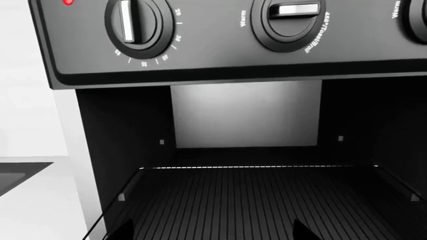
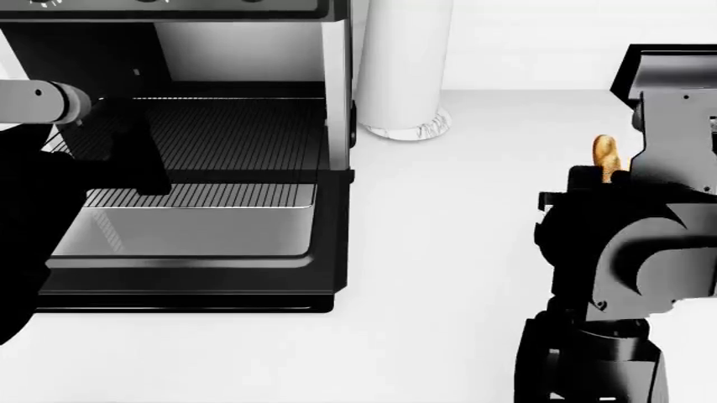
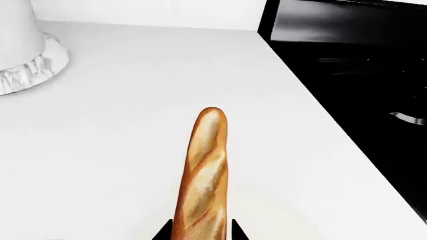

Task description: Place the baguette on the rack of the toaster oven.

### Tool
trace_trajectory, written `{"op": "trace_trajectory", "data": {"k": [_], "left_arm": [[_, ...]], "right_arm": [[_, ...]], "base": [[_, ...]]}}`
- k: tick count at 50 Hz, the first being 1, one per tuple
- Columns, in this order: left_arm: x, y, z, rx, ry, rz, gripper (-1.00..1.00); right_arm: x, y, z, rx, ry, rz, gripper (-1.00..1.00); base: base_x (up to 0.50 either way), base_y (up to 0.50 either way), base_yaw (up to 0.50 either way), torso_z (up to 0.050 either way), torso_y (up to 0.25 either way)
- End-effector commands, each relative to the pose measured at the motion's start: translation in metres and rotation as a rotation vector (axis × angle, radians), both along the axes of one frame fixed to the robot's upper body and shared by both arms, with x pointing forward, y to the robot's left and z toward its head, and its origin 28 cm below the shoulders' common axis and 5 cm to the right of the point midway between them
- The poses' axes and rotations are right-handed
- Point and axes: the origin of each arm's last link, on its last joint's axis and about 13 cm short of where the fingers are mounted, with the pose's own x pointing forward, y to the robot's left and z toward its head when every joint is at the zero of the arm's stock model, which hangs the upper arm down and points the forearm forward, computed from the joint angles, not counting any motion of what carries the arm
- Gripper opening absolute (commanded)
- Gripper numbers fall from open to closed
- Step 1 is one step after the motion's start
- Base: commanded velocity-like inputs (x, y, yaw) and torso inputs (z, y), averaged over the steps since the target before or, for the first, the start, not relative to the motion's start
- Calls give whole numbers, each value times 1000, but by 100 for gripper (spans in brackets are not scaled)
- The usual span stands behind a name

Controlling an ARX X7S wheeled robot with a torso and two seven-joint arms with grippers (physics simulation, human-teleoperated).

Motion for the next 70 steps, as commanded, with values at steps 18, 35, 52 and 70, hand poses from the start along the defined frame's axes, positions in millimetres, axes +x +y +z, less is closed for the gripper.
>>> {"op": "trace_trajectory", "data": {"k": [18,35,52,70], "left_arm": [[0,1,3,-28,-26,20,100],[0,0,2,-28,-22,17,100],[0,-1,0,-26,-16,12,100],[1,-1,0,-19,-14,14,100]], "right_arm": [[0,30,42,80,-146,497,-100],[-7,36,34,69,-201,622,-100],[-19,48,30,-40,-218,611,-100],[-8,57,53,-55,-238,758,-100]], "base": [[0,0,0,0,0],[0,0,0,0,0],[0,0,0,0,1],[0,0,0,0,0]]}}
